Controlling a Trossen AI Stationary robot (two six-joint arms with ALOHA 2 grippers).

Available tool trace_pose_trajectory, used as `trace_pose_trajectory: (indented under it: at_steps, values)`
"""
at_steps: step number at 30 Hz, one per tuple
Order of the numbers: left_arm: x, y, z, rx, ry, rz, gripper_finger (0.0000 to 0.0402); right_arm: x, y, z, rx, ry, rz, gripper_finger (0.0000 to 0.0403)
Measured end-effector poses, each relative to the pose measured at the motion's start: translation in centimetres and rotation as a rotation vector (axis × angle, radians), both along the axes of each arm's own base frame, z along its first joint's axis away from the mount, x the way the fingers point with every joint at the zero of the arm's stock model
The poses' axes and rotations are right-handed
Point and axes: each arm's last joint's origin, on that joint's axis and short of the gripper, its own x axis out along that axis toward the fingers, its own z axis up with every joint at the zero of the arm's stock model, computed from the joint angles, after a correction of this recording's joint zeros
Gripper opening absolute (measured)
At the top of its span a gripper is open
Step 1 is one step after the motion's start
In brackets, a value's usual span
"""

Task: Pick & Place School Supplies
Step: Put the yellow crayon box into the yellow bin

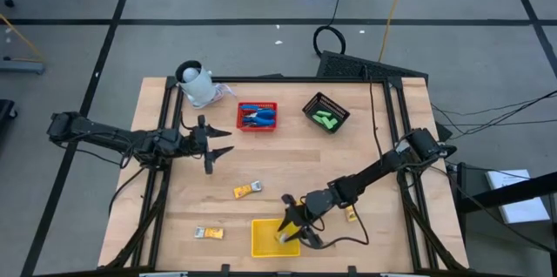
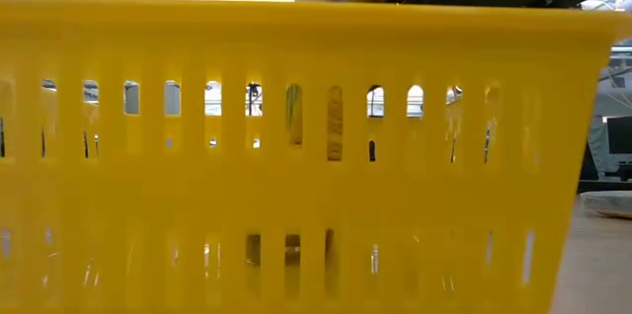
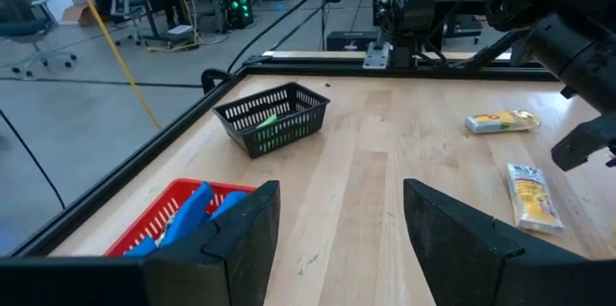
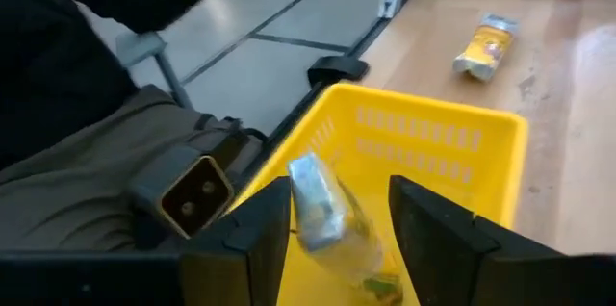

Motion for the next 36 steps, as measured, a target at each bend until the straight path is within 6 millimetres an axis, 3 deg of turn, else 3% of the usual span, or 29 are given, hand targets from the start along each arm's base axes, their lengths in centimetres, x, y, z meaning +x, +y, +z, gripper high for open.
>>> trace_pose_trajectory:
  at_steps: [9, 18, 22, 29, 36]
  values:
    - [0.0, 0.0, 0.0, -0.001, 0.0, 0.0, 0.0225, -0.8, -0.7, 1.8, -0.171, -0.009, -0.138, 0.0165]
    - [0.0, 0.0, 0.0, -0.003, 0.0, 0.001, 0.0225, -2.6, 0.6, 5.6, -0.183, -0.112, -0.098, 0.0162]
    - [0.0, 0.0, -0.1, -0.023, 0.006, -0.003, 0.0225, -3.9, 1.1, 6.8, -0.25, -0.118, -0.182, 0.016]
    - [-0.3, -0.6, -2.1, -0.217, 0.186, -0.079, 0.0225, -6.2, 0.2, 6.3, -0.44, 0.099, -0.377, 0.016]
    - [0.4, -3.0, -4.1, -0.318, 0.342, -0.128, 0.0225, -7.5, -0.8, 5.0, -0.53, 0.27, -0.433, 0.016]
